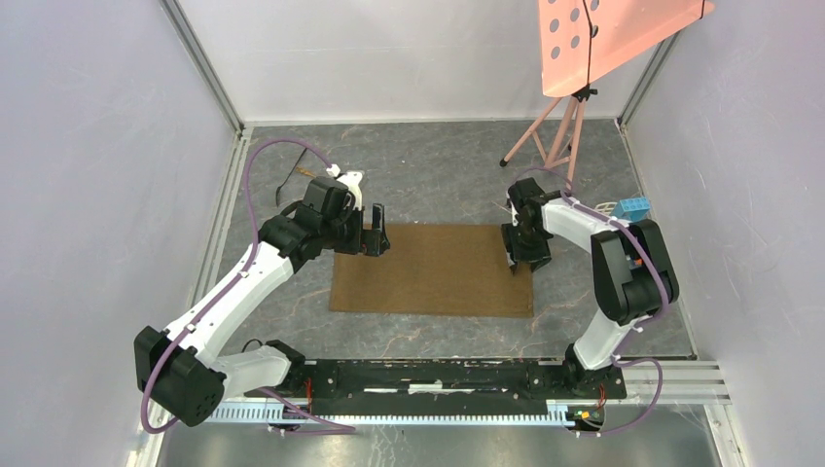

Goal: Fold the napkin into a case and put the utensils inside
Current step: Pick up the rectangle-folded napkin from the center of the board.

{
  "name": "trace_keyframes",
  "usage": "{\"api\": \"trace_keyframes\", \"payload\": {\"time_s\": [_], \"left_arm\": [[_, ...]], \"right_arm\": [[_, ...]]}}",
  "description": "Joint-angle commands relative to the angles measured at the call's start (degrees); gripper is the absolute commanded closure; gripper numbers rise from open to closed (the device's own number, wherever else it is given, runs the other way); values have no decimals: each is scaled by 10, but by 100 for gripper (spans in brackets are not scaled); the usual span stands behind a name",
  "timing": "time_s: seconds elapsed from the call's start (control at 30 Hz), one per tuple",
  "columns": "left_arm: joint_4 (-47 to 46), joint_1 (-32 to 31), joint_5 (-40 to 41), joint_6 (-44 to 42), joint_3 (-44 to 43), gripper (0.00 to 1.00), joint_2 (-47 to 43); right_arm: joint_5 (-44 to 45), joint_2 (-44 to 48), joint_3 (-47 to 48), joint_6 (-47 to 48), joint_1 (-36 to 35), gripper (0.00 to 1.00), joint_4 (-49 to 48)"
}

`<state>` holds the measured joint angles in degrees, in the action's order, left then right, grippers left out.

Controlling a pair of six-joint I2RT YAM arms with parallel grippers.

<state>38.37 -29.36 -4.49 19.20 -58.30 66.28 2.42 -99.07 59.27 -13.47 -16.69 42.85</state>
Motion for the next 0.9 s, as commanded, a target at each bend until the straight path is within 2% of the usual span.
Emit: {"api": "trace_keyframes", "payload": {"time_s": [0.0,0.17,0.33,0.53,0.73,0.87], "left_arm": [[-23,-2,8,-32,2,0,-7],[-23,-2,9,-32,3,0,-4],[-23,-2,13,-34,4,0,0],[-23,-2,17,-34,4,0,2],[-23,-2,19,-32,3,0,3],[-23,-2,22,-27,4,0,0]], "right_arm": [[-3,2,-55,-6,2,45,-70],[77,0,-109,-22,-17,56,-118],[93,7,-125,-7,-20,99,-139],[169,61,-114,53,-4,100,-114],[336,91,-87,110,19,100,-62],[344,105,-66,119,19,100,-42]]}}
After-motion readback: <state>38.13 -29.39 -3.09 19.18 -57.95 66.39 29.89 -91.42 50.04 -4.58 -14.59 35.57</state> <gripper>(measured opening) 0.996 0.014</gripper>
